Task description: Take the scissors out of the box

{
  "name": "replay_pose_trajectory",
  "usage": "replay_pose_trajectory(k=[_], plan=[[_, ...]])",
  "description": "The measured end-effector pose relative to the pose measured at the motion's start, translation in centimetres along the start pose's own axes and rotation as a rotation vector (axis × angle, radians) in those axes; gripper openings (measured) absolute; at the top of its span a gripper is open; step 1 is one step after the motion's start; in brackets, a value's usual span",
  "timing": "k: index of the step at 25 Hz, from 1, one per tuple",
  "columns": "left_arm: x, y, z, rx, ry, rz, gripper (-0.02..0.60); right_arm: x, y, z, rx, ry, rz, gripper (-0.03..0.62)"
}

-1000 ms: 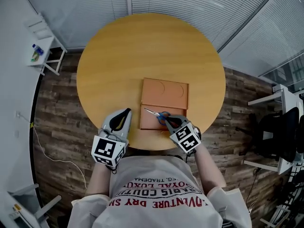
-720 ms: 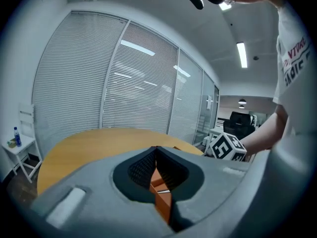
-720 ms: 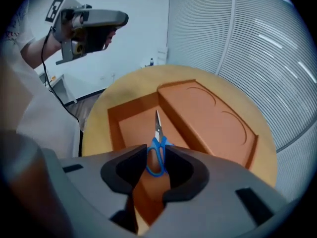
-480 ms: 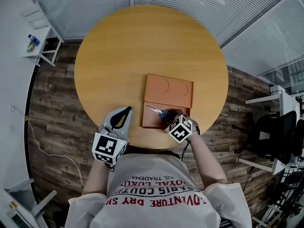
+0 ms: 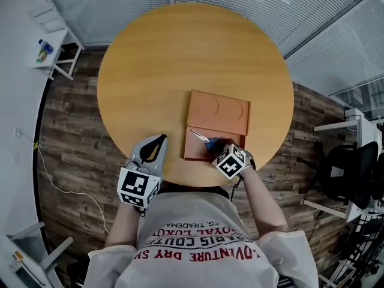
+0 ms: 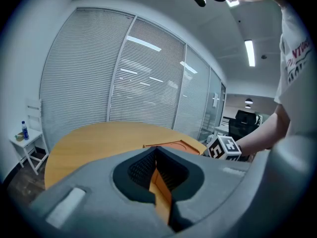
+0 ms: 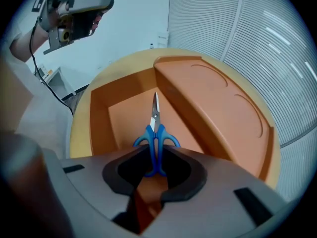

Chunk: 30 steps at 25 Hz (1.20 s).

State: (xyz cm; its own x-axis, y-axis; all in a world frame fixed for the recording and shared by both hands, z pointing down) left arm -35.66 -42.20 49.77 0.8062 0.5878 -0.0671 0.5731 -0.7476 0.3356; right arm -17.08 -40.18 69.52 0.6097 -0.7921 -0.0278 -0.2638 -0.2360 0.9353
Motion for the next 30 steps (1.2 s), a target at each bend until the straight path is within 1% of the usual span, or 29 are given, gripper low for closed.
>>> replay_pose_trajectory(k=[4, 8, 13, 18, 23, 27, 30], plan=[[0.5, -0.3, 0.1, 0.002, 0.010, 0.002, 0.009, -0.1, -0.1, -0.2, -0.007, 0.002, -0.011, 0.089], [0.8, -0.9, 0.2, -0.001, 0.016, 0.017, 0.009, 0.1, -0.6, -0.3, -0.022, -0.046, -0.033, 0.087], [1.1, -2.2, -0.1, -0.006, 0.011, 0.027, 0.009, -0.3, -1.7, 0.1, -0.013, -0.062, -0.064, 0.086], [2.1, -3.6, 0.3, 0.005, 0.021, 0.026, 0.009, -0.9, -3.6, 0.8, 0.039, -0.061, -0.104, 0.085], [3.3, -4.4, 0.4, 0.020, 0.028, 0.018, 0.009, -1.2, -5.8, 1.1, 0.097, -0.098, -0.163, 0.086], [4.4, -4.6, 0.0, 0.021, 0.038, -0.001, 0.009, -1.7, -8.6, 2.2, 0.197, -0.070, -0.182, 0.086], [5.2, -4.6, 0.3, 0.025, 0.047, -0.009, 0.009, -2.1, -10.7, 3.0, 0.282, -0.027, -0.185, 0.086]])
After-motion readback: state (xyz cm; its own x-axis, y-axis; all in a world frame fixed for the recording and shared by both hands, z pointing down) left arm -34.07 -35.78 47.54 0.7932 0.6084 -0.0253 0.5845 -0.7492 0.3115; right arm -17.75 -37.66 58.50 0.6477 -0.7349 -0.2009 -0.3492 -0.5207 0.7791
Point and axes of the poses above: the fingertips, and each gripper's own axes: y forward along the fingers, x to its right, z out of its top, the point moved 1 cm from there along -y, backward along the fingers, and after that the axes turned 4 degrees about y, right-handed, at the moved point
